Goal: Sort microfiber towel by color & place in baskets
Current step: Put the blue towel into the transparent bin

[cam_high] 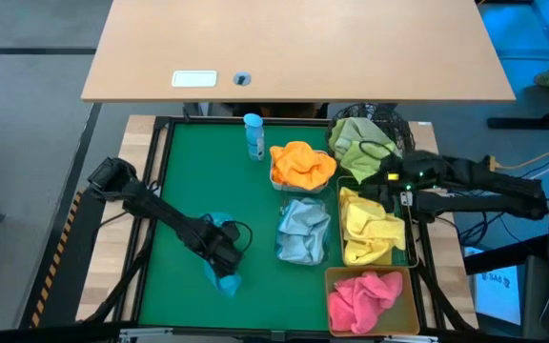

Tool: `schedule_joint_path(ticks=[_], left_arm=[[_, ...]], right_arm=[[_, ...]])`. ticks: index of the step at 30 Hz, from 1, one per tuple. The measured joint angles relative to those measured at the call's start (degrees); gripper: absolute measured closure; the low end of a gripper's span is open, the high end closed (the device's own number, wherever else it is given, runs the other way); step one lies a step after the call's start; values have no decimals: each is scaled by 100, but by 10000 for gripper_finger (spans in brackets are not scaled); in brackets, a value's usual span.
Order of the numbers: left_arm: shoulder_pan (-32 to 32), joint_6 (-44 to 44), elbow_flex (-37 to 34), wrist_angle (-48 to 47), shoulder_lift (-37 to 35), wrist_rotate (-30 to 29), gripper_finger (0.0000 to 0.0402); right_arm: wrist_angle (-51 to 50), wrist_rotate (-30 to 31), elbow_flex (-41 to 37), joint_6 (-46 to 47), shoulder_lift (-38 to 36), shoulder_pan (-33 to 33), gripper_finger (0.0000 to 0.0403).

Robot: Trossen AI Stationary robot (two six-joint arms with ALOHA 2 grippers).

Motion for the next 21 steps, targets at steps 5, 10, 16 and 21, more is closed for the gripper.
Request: schedule_joint_path(ticks=[5,10,16,21], left_arm=[[86,787,790,-180,-7,-217,401],[205,1591,1792,-513,-14,-550,401],[343,2665,3091,-648,-23,-963,401],[513,3382,4032,-625,-34,-1286,401]], right_arm=[[476,546,-296,197,-100,891,126],[802,990,-352,212,-303,1826,126],[762,1786,-357,79,-807,2689,126],[493,2550,-357,-86,-1578,2981,126]])
